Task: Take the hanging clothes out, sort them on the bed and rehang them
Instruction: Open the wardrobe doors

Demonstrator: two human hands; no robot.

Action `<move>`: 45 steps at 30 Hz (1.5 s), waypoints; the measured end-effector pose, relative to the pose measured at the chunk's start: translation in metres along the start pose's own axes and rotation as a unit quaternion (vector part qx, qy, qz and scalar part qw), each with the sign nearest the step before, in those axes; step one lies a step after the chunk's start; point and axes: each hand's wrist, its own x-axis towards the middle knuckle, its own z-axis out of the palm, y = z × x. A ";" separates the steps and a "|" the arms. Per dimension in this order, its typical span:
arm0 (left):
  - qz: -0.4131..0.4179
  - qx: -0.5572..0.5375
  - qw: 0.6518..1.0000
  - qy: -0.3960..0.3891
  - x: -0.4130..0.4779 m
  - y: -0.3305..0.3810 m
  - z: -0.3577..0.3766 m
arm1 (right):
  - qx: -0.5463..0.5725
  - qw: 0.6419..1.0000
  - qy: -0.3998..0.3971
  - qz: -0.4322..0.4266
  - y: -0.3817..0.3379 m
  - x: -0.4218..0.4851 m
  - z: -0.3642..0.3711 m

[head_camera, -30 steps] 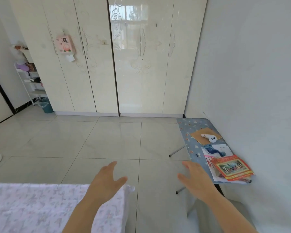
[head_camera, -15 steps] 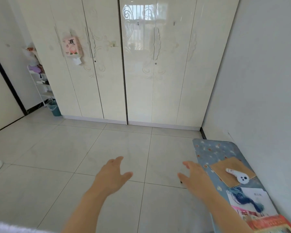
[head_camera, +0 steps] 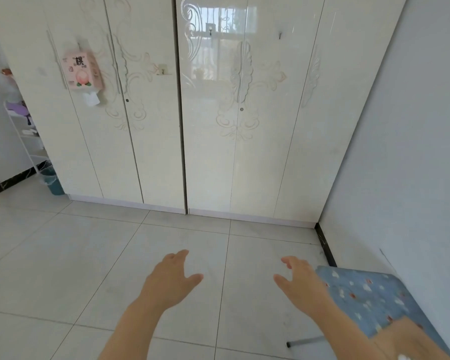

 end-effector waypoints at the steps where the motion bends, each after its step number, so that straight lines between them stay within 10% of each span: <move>1: 0.002 0.005 1.000 0.004 0.023 0.002 -0.008 | -0.001 1.000 0.006 0.000 -0.007 0.021 -0.001; 28: -0.008 0.047 0.999 0.003 0.540 0.033 -0.132 | -0.005 1.000 -0.013 -0.025 -0.132 0.549 0.001; 45: 0.129 0.151 0.980 -0.022 0.840 0.041 -0.215 | -0.045 0.994 0.053 0.086 -0.217 0.775 0.010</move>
